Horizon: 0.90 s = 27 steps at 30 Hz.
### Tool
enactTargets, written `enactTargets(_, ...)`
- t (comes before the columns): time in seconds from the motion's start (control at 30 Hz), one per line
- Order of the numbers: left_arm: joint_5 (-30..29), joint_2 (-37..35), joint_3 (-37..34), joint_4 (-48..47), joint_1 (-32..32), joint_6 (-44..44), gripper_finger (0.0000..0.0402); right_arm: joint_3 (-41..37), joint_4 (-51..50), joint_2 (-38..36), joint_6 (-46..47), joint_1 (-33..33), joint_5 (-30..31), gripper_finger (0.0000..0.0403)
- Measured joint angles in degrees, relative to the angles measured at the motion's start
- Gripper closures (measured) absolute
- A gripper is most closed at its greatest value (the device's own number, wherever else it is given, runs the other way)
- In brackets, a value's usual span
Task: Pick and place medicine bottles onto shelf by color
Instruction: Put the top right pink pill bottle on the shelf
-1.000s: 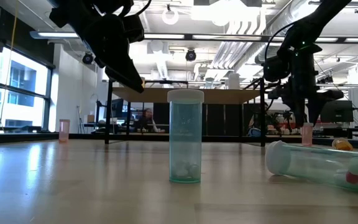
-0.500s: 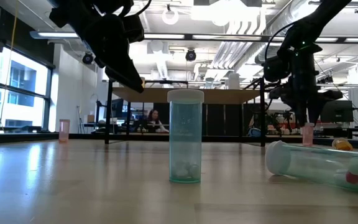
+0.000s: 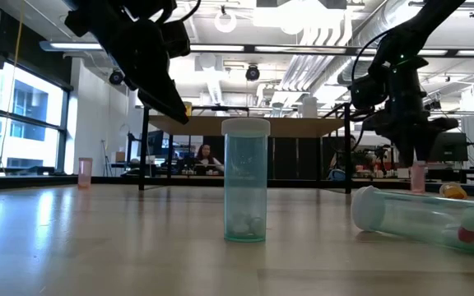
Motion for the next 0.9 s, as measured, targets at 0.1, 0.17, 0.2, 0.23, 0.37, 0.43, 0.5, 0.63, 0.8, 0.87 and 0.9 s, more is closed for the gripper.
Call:
enactTargets(0.1, 1.14, 0.0, 0.0, 0.0, 0.0, 0.02, 0.019, -0.01, -0.39, -0.2, -0.31, 1.04, 0.17, 0.0289)
enactTargets(0.17, 1.16, 0.0, 0.0, 0.0, -0.02, 0.02, 0.019, 0.04, -0.52, -0.88, -0.42, 1.96, 0.16, 0.0289)
enactTargets(0.2, 1.16, 0.0, 0.0, 0.0, -0.02, 0.01, 0.019, 0.22, -0.73, -1.23, -0.39, 2.38, 0.16, 0.0289)
enactTargets(0.23, 1.14, 0.0, 0.0, 0.02, -0.02, 0.0, 0.019, 0.48, -0.86, -1.76, -0.37, 2.73, 0.15, 0.0289)
enactTargets(0.37, 1.14, 0.0, 0.0, 0.02, 0.0, 0.0, 0.019, 2.26, -2.2, -4.43, 0.7, 4.24, 0.15, 0.0289)
enactTargets(0.43, 1.14, 0.0, 0.0, 0.02, 0.0, 0.0, 0.019, 3.35, -3.45, -6.03, 1.16, 4.73, 0.15, 0.0289)
enactTargets(0.5, 1.14, 0.0, 0.0, 0.02, -0.02, -0.26, 0.019, 4.57, -4.35, -7.5, 1.43, 4.98, 0.57, 0.0289)
enactTargets(0.63, 1.14, 0.0, 0.0, 0.04, -0.01, -0.42, 0.019, 7.39, -7.57, -10.05, 2.6, 5.04, 3.0, 0.0289)
enactTargets(0.8, 1.14, 0.0, 0.0, 0.07, 0.0, -0.42, 0.019, 12.3, -12.06, -12.35, 2.62, 5.04, 4.72, 0.0289)
enactTargets(0.87, 1.14, -0.01, 0.0, 0.07, -0.01, -0.3, 0.019, 14.56, -12.96, -13.21, 2.61, 5.04, 4.72, 0.0289)
enactTargets(0.9, 1.1, 0.0, 0.0, 0.09, 0.0, -0.02, 0.019, 15.68, -13.3, -13.67, 2.62, 5.04, 4.72, 0.0289)
